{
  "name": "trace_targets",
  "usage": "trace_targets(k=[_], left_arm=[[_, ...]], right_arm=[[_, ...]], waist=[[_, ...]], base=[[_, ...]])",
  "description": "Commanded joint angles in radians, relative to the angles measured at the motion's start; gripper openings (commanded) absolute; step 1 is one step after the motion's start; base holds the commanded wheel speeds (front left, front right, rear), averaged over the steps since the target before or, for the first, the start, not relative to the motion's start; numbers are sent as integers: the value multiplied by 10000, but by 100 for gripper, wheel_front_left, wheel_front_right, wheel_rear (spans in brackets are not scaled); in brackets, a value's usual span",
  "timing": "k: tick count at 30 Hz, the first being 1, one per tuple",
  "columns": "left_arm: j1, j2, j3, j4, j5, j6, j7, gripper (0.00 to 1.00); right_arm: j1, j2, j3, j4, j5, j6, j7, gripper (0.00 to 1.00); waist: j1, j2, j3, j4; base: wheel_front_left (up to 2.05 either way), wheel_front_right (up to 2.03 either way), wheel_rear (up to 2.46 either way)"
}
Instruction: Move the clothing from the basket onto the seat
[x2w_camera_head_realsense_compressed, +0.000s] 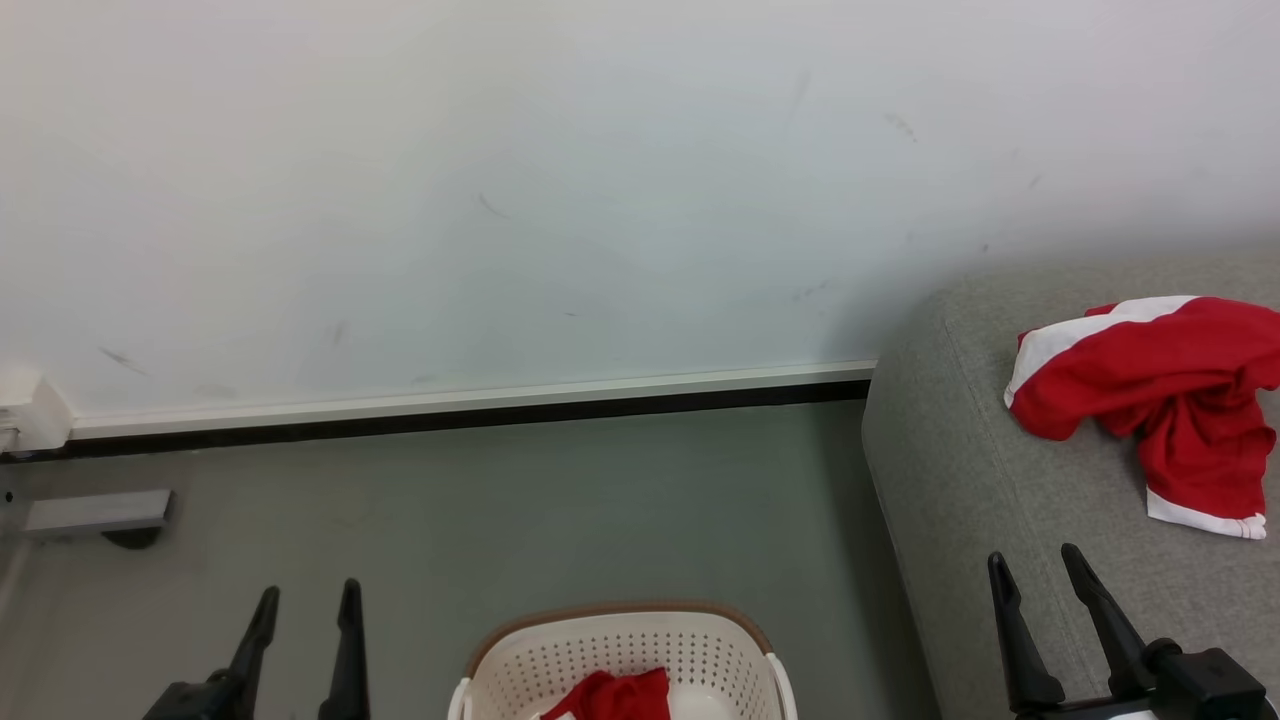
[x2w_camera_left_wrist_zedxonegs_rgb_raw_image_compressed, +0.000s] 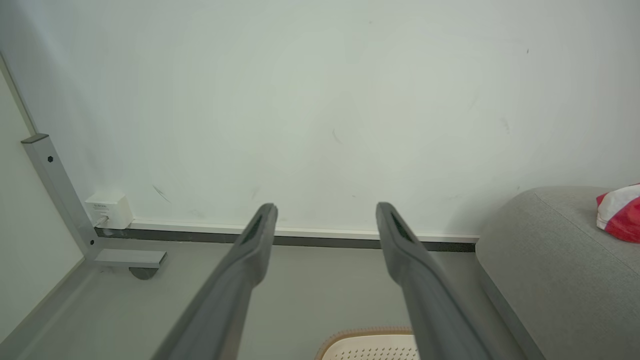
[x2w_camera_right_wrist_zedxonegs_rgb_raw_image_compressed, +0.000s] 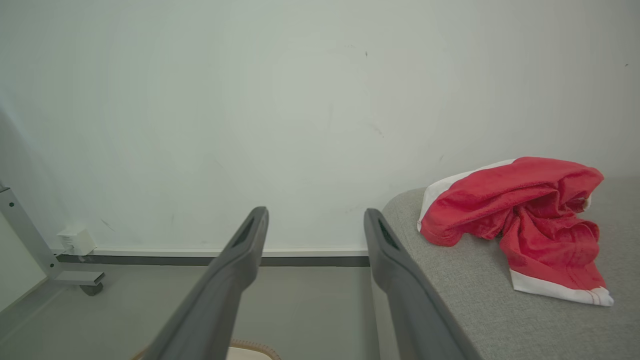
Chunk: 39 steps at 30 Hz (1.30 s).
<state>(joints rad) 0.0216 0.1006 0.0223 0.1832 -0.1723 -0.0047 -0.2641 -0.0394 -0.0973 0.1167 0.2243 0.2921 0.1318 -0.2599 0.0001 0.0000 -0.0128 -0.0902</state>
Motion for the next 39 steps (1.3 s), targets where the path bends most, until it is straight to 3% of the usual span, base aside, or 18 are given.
trace_targets(k=[1,12,21,39], left_arm=[[63,-23,59,40,180,-46,-4,100],[-204,-219,245,283,346,-360,-4,100],[-1374,-332,-119,1021,349,-629,-4,100],[-5310,121,-1444,5115,706,-1117,815,100]], right_arm=[[-91,-46,-7,28,58,-22,-42,100],[-416,-236,-96,-189,9,-22,-42,100],[-1308,-102,-290,-543,38,-22,-35,100],[-3145,265,-992,-1570,-27,-22,-35,100]], waist=[[-1,0,7,-11],[-1,0,393,-377],[-1,0,1800,-818],[-1,0,4885,-1336]], base=[[0,0,0],[0,0,0],[0,0,0],[0,0,0]])
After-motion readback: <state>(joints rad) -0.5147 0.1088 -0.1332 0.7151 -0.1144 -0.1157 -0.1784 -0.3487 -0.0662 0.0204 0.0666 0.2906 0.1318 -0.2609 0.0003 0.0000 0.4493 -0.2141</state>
